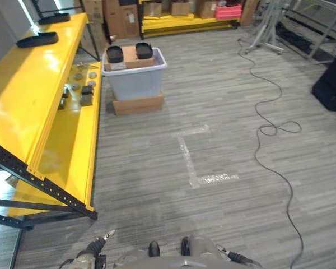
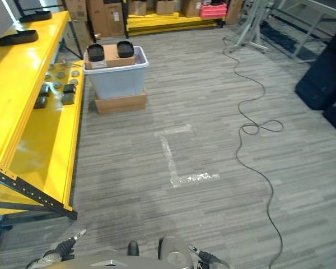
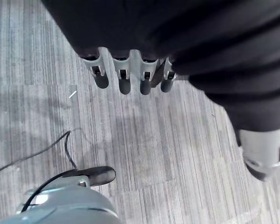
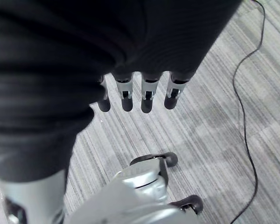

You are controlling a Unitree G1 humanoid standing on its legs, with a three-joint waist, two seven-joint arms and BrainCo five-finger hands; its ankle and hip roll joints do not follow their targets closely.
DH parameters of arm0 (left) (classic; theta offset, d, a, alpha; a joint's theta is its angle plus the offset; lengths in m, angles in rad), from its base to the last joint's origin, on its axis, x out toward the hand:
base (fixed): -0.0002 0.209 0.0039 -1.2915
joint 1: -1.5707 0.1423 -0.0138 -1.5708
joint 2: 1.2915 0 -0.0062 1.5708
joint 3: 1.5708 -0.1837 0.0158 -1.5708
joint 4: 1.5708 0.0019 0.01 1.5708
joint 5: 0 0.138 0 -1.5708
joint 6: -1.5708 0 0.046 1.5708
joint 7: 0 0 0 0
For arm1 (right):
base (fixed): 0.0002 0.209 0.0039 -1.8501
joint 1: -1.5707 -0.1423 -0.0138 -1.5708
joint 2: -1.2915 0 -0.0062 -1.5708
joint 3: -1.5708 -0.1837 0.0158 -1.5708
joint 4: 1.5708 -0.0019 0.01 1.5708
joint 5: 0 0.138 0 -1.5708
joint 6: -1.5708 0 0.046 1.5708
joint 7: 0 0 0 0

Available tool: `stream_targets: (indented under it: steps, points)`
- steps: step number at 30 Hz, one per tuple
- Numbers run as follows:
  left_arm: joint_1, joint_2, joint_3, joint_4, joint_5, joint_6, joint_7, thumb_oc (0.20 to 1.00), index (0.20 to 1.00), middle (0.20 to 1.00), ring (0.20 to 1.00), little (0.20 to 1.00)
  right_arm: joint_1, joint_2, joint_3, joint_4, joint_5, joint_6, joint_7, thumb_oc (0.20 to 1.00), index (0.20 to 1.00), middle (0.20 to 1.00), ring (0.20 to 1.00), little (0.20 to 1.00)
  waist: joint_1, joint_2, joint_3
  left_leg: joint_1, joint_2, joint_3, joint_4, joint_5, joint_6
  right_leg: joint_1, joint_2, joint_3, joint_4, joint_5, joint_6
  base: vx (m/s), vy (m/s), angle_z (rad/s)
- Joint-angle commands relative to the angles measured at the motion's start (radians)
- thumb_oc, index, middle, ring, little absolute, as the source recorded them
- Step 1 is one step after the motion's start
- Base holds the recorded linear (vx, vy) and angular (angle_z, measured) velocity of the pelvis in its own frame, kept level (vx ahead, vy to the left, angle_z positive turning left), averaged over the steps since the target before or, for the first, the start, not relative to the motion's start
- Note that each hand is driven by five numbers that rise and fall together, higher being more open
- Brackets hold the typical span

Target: Move parts from the plastic box to the shelf.

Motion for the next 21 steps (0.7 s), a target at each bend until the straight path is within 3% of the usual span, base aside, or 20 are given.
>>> stream_targets:
  steps: [1,5,11,16,18,21]
  points:
    - [0.003,-0.004,0.041,0.051,-0.015,-0.010,-0.003,1.000,1.000,1.000,1.000,1.000,0.022,0.000,0.009,-0.003,0.008,-0.034,0.024,1.000,1.000,1.000,1.000,1.000,-0.011,-0.023,-0.026,-0.012,-0.060,-0.106,0.061,-0.092,-0.008,0.047,-0.041,-0.013,-0.282,0.192,0.012,0.24,-0.128,-0.19]
    - [0.004,-0.011,0.023,0.058,-0.009,-0.029,-0.017,1.000,1.000,1.000,1.000,1.000,0.037,0.000,0.000,0.014,0.019,-0.026,0.038,1.000,1.000,1.000,1.000,1.000,-0.034,-0.054,-0.018,0.049,-0.089,-0.161,0.071,-0.162,-0.011,0.039,-0.052,0.003,-0.600,0.258,0.039,0.37,-0.159,-0.03]
    - [0.022,-0.017,0.020,0.068,0.016,-0.057,-0.010,1.000,1.000,1.000,1.000,1.000,0.066,0.003,-0.031,0.033,0.026,-0.044,0.072,1.000,1.000,1.000,1.000,1.000,-0.043,-0.075,-0.022,0.097,-0.066,-0.171,0.108,-0.212,-0.027,0.066,-0.066,0.003,-0.659,0.278,0.052,0.40,-0.215,0.19]
    - [0.029,-0.017,0.054,0.073,-0.003,-0.060,0.000,1.000,1.000,1.000,1.000,1.000,0.045,0.001,-0.008,0.062,0.027,-0.038,0.068,1.000,1.000,1.000,1.000,1.000,-0.051,-0.077,-0.065,0.158,0.009,-0.187,0.119,-0.231,-0.077,0.140,-0.014,0.065,-0.602,0.226,-0.004,0.46,-0.289,0.35]
    - [0.029,-0.016,0.057,0.073,-0.004,-0.066,-0.006,1.000,1.000,1.000,1.000,1.000,0.037,-0.003,0.000,0.063,0.031,-0.028,0.064,1.000,1.000,1.000,1.000,1.000,-0.050,-0.076,-0.071,0.152,0.030,-0.182,0.149,-0.211,-0.093,0.153,0.000,0.066,-0.594,0.211,-0.019,0.31,-0.220,0.26]
    - [0.017,-0.020,0.070,0.067,-0.049,-0.095,-0.027,1.000,1.000,1.000,1.000,1.000,0.016,-0.021,0.018,0.059,0.046,-0.002,0.052,1.000,1.000,1.000,1.000,1.000,-0.045,-0.074,-0.076,0.075,0.101,-0.133,0.372,-0.049,-0.143,0.198,0.038,0.042,-0.604,0.168,-0.069,0.28,-0.254,0.03]
